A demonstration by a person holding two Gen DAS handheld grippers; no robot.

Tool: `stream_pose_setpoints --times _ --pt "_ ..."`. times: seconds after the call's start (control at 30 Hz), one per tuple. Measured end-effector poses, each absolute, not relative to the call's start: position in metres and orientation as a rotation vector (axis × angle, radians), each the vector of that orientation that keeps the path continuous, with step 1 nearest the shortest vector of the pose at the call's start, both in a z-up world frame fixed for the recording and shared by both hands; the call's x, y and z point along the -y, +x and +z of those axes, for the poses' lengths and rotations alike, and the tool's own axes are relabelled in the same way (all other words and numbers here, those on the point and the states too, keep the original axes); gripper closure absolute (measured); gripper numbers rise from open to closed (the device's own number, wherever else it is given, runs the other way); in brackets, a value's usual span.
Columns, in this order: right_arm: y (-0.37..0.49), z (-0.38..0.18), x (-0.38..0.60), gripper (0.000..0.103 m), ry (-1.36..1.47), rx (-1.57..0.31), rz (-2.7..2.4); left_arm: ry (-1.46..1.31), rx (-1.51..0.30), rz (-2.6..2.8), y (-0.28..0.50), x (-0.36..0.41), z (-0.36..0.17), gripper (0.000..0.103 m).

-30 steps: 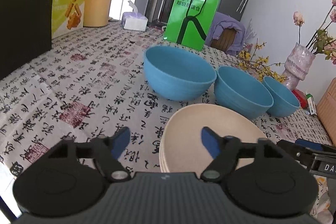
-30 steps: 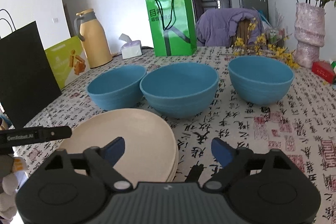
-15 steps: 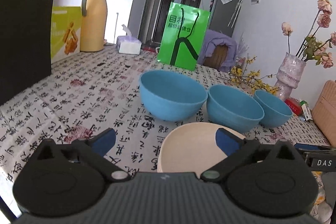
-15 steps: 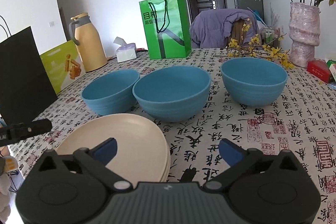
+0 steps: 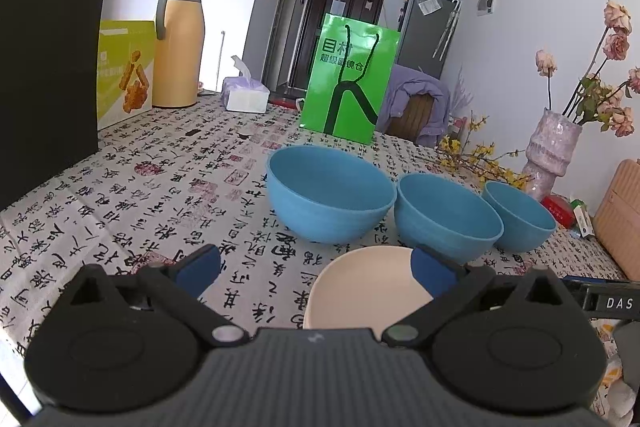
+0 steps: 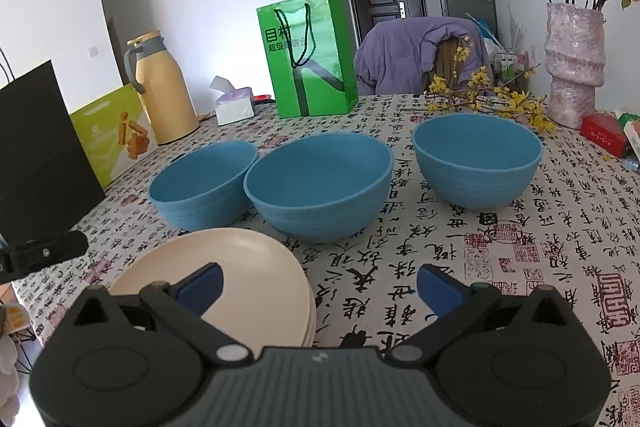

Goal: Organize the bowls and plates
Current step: 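Raise both open grippers up and away from the plate stack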

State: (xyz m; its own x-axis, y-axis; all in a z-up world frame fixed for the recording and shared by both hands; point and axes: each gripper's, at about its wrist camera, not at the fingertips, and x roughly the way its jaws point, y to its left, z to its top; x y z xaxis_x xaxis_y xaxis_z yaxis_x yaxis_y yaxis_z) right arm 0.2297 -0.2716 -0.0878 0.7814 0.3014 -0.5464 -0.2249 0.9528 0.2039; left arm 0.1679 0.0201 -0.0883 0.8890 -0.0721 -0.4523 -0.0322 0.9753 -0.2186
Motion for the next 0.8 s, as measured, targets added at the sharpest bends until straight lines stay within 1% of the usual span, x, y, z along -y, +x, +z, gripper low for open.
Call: stream_pose_setpoints --times 0.8 --pt "0.257 -0.063 0.278 0.000 0.177 -0.608 0.317 -0.244 -0.430 0.002 0.180 -0.039 -0.076 0.000"
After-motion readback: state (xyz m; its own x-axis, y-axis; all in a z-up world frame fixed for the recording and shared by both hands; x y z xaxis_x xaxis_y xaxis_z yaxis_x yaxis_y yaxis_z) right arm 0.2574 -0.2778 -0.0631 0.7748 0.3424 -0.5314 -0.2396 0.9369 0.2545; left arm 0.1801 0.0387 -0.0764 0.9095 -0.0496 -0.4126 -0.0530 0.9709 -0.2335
